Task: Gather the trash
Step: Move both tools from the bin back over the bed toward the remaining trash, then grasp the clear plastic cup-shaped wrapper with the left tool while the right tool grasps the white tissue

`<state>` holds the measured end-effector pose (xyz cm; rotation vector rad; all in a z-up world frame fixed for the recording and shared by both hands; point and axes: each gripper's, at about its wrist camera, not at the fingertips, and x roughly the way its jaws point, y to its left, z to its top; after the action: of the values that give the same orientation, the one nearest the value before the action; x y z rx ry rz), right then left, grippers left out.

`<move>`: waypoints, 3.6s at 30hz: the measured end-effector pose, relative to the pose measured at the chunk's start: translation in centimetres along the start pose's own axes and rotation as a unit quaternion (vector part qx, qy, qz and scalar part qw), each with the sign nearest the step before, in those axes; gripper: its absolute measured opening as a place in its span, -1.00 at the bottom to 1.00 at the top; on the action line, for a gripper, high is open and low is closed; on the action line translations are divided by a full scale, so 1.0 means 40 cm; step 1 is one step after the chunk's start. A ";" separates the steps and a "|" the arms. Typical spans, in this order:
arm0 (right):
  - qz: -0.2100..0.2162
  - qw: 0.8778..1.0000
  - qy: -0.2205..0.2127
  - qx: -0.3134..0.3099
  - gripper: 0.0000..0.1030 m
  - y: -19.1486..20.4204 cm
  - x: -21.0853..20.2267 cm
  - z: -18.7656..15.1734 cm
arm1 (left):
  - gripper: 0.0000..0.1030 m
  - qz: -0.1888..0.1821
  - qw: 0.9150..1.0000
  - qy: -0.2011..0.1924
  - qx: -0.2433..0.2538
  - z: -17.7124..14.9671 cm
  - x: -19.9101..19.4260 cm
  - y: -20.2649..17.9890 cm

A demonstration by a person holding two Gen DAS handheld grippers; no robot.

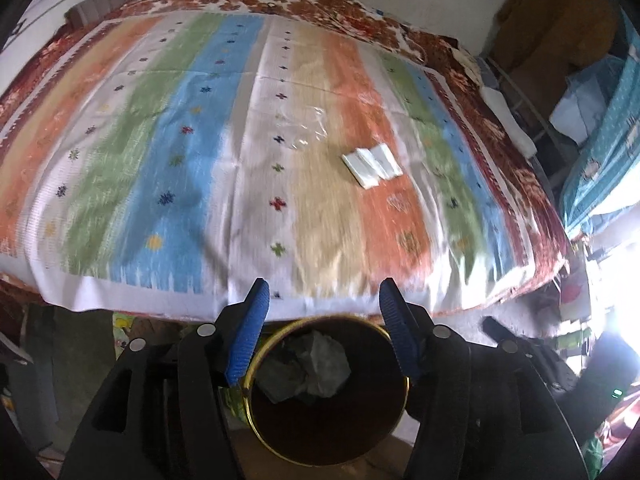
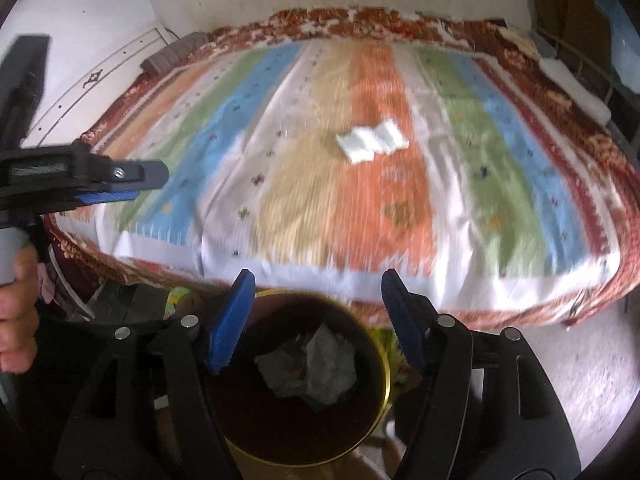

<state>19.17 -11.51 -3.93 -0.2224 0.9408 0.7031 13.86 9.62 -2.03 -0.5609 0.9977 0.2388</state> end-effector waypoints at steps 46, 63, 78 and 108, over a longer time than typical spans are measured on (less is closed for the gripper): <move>0.004 0.999 -0.036 -0.020 0.83 -0.123 0.238 0.249 | 0.88 0.032 0.998 -0.041 -0.029 0.368 0.274 0.054; -0.031 0.999 -0.018 -0.034 0.79 -0.165 0.433 0.296 | 0.88 0.057 0.998 0.014 -0.004 0.416 0.433 0.034; -0.003 0.999 0.011 -0.031 0.31 -0.200 0.575 0.330 | 0.89 0.059 0.997 0.042 0.005 0.465 0.560 0.029; 0.022 0.999 0.043 0.003 -0.92 -0.218 0.553 0.334 | 0.45 0.076 0.996 0.033 0.026 0.480 0.542 0.033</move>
<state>42.20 -1.82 -14.87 -0.2292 1.0323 0.7356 38.75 19.90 -12.81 -0.4482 1.1089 0.3297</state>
